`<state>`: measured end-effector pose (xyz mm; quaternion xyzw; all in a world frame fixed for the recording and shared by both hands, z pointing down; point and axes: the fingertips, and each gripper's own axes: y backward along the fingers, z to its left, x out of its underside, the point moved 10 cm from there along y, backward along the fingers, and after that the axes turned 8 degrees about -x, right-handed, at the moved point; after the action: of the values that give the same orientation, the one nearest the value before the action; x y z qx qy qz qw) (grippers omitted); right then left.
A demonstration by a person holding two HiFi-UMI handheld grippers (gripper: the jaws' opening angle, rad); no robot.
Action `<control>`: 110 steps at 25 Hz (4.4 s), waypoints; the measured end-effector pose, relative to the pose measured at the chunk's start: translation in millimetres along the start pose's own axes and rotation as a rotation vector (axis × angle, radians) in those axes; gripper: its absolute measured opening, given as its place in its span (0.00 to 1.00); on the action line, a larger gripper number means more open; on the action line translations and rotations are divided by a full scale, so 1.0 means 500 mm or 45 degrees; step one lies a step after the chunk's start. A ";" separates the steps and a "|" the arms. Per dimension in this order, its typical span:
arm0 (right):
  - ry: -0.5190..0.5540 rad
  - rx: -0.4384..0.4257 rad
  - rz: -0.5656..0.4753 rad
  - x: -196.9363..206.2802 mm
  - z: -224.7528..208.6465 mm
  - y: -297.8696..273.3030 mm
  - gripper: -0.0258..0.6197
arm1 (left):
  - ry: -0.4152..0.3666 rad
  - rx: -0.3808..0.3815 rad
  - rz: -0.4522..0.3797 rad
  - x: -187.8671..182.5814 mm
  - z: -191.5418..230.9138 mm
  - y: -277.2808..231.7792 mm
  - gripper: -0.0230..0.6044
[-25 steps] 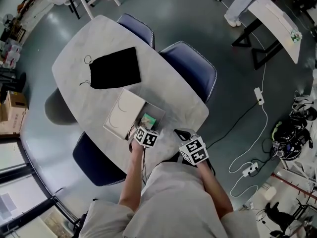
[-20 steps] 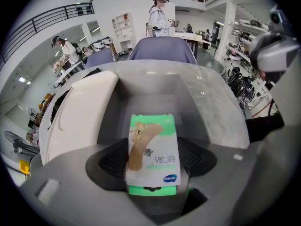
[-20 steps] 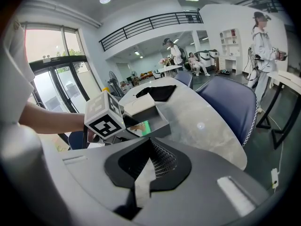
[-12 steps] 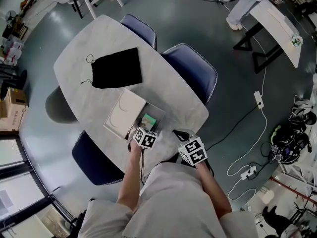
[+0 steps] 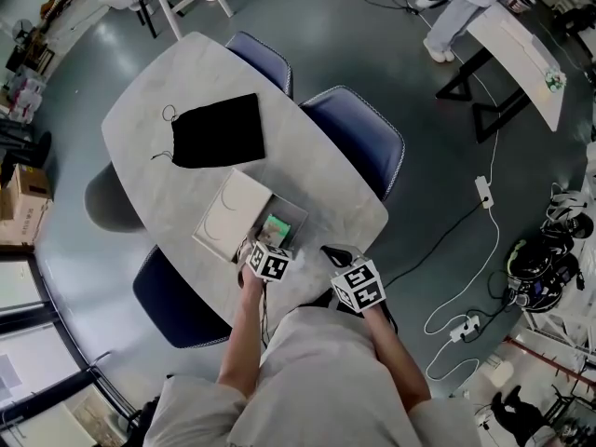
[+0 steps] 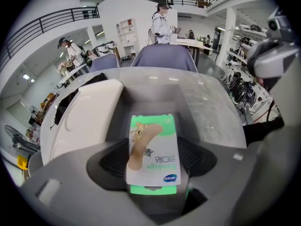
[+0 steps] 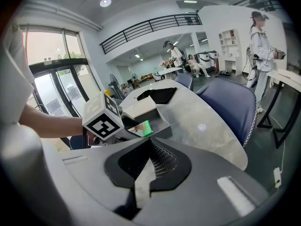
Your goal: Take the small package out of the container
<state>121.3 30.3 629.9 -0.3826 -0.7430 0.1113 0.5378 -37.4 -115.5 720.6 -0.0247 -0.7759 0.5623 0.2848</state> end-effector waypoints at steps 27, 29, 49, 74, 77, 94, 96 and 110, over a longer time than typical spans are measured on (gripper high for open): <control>-0.051 -0.104 -0.022 0.010 0.014 -0.016 0.04 | 0.105 -0.039 -0.139 -0.025 0.006 0.079 0.63; -0.037 -0.109 -0.016 0.009 0.017 -0.020 0.04 | 0.114 -0.037 -0.149 -0.023 0.006 0.087 0.63; -0.042 -0.122 -0.072 -0.039 0.010 -0.051 0.04 | 0.294 -0.069 -0.262 0.002 0.024 0.169 0.63; 0.135 -0.082 -0.005 -0.040 0.022 -0.084 0.04 | 0.781 0.013 -0.558 0.044 0.080 0.235 0.63; 0.177 -0.084 0.005 -0.048 0.029 -0.093 0.04 | 0.812 0.016 -0.556 0.054 0.090 0.236 0.63; 0.177 -0.134 0.043 -0.064 0.052 -0.133 0.04 | 0.852 0.018 -0.642 0.074 0.114 0.248 0.63; 0.164 -0.128 0.037 -0.069 0.050 -0.131 0.04 | 0.823 -0.003 -0.626 0.071 0.114 0.251 0.63; -0.057 -0.189 -0.027 -0.077 0.040 -0.136 0.04 | 0.816 -0.018 -0.609 0.080 0.117 0.251 0.63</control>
<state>78.0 -37.7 633.6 -0.4107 -0.7650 0.0587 0.4926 -133.7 -105.5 613.7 -0.0195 -0.6355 0.4386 0.6351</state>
